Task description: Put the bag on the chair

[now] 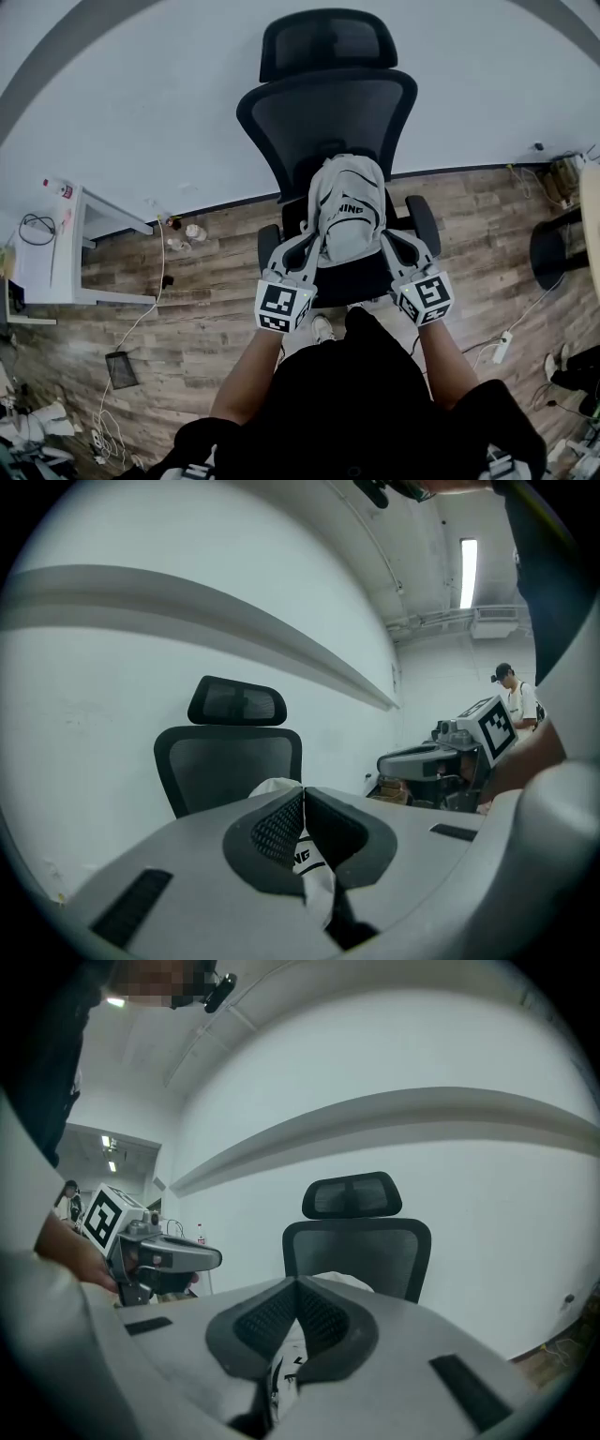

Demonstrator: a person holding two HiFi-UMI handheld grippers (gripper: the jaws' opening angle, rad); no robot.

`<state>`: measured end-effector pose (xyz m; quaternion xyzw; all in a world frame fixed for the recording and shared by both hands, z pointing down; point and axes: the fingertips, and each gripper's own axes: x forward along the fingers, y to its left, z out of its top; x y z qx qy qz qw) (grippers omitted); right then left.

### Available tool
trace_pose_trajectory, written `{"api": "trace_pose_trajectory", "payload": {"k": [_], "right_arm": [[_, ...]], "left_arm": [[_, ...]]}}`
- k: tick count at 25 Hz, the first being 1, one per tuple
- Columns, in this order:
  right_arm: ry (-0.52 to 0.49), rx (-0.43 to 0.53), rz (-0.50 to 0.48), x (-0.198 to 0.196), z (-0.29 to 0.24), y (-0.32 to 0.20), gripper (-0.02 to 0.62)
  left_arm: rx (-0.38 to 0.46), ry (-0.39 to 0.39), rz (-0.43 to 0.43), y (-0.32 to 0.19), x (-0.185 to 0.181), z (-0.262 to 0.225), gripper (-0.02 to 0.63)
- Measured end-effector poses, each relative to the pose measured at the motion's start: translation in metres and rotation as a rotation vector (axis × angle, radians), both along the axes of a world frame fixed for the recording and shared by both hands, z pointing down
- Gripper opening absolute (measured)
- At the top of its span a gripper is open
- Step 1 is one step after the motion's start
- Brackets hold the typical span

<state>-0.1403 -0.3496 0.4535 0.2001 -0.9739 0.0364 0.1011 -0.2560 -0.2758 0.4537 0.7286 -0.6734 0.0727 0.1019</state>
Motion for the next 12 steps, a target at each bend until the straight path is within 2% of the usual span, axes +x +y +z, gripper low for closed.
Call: {"api": "trace_pose_trajectory", "payload": {"k": [12], "right_arm": [[0.016, 0.035, 0.05, 0.0029, -0.0009, -0.0103, 0.02]], "left_arm": [[0.003, -0.02, 0.008, 0.0016, -0.0016, -0.0029, 0.025]]}}
